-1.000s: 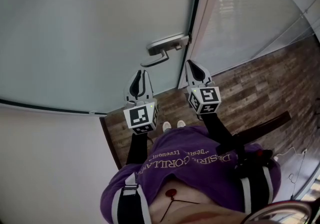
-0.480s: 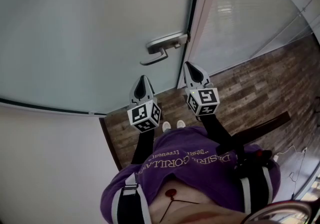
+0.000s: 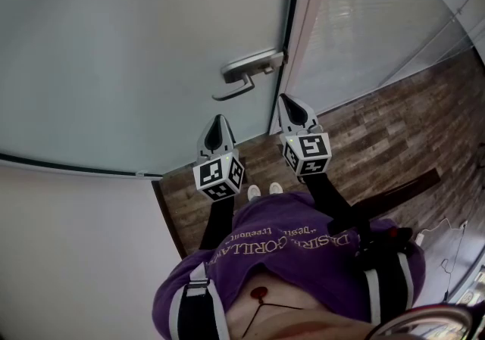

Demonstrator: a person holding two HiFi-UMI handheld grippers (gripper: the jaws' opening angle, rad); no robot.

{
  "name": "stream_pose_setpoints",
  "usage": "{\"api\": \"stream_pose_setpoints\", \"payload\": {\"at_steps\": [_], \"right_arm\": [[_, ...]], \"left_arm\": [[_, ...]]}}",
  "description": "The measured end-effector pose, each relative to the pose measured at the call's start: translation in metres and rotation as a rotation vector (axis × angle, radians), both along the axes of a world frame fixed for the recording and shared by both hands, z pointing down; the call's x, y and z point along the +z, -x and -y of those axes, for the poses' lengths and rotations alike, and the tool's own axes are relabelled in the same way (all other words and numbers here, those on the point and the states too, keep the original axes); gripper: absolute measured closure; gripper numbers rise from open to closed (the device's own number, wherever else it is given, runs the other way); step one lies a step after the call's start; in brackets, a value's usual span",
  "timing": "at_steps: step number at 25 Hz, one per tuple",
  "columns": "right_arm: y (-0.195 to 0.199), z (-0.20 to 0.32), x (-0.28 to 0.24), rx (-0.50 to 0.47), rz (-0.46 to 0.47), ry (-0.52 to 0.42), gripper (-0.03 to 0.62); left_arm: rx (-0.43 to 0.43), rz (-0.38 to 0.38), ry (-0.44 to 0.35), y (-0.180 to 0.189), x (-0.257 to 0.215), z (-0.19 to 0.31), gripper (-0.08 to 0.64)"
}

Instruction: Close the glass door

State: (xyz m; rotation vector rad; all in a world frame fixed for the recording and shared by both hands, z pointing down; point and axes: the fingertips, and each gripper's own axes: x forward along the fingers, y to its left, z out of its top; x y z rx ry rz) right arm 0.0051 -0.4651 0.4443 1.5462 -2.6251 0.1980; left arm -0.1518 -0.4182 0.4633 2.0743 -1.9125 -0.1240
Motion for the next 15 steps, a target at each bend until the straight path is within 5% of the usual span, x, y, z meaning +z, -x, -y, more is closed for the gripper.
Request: {"api": "stream_pose_setpoints", "payload": {"at_steps": [15], "right_arm": [[-0.0026, -0.0015, 0.0034, 0.009, -0.01, 0.007, 0.595]], "left_arm": [[0.017, 0.011, -0.016, -0.0001, -0.0044, -0.0024, 0.558]]}}
